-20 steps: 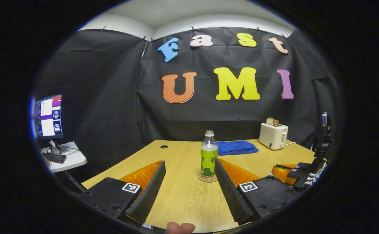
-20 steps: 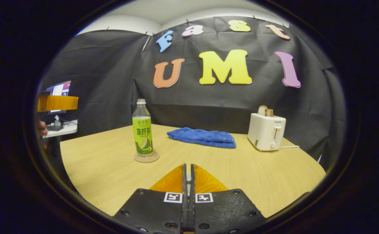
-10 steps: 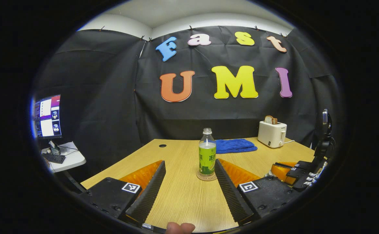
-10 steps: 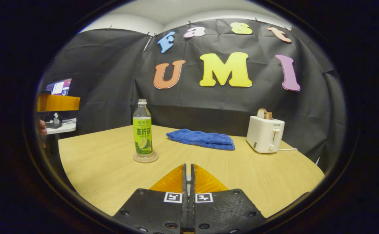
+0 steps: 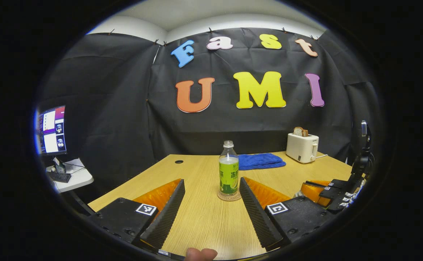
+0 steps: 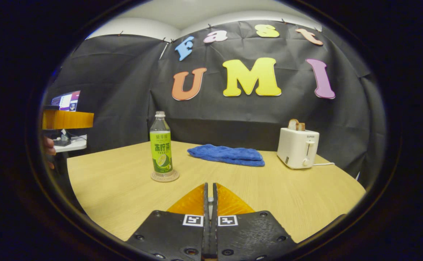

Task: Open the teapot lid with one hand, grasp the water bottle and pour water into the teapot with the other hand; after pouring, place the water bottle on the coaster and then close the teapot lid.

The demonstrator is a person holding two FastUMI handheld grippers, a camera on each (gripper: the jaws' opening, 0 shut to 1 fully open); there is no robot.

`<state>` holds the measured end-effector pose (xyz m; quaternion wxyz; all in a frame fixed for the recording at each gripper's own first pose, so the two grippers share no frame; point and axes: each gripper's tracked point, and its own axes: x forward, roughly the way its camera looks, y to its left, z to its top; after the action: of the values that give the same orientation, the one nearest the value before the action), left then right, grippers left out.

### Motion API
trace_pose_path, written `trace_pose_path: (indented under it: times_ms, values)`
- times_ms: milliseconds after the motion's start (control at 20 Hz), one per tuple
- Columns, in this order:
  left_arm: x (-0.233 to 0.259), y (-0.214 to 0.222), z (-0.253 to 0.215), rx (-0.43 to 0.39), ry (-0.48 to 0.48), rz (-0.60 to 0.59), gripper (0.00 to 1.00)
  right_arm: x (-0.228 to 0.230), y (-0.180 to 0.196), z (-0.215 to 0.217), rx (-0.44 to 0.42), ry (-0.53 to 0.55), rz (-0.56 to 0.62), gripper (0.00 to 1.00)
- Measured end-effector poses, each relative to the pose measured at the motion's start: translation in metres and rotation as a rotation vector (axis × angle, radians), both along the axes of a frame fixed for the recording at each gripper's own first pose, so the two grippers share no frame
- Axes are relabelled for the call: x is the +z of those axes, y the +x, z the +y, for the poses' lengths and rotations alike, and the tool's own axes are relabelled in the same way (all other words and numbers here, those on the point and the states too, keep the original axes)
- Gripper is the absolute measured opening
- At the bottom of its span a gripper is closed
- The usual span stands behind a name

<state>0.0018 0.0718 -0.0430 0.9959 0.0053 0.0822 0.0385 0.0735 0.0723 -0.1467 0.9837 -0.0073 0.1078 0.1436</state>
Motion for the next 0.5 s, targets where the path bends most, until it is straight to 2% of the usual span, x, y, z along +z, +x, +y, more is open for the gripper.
trace_pose_path:
  times_ms: [200,250,350,400,500]
  values:
    - [0.001,0.003,-0.004,-0.004,-0.006,-0.008,0.94,-0.004,-0.003,-0.002,-0.005,0.003,0.012,0.00]
    - [0.001,0.004,-0.006,-0.006,-0.009,-0.010,0.94,-0.003,-0.002,-0.003,-0.006,-0.009,0.005,0.06]
    - [0.002,0.006,-0.009,-0.003,-0.011,-0.018,0.94,0.004,-0.003,-0.003,-0.014,0.000,-0.014,0.08]
    - [0.002,0.006,-0.011,-0.003,-0.013,-0.019,0.94,0.011,-0.006,-0.002,-0.010,0.015,-0.023,0.16]
    - [0.007,0.006,-0.018,0.000,-0.015,-0.032,0.94,0.035,-0.012,-0.007,-0.034,0.046,-0.064,0.70]
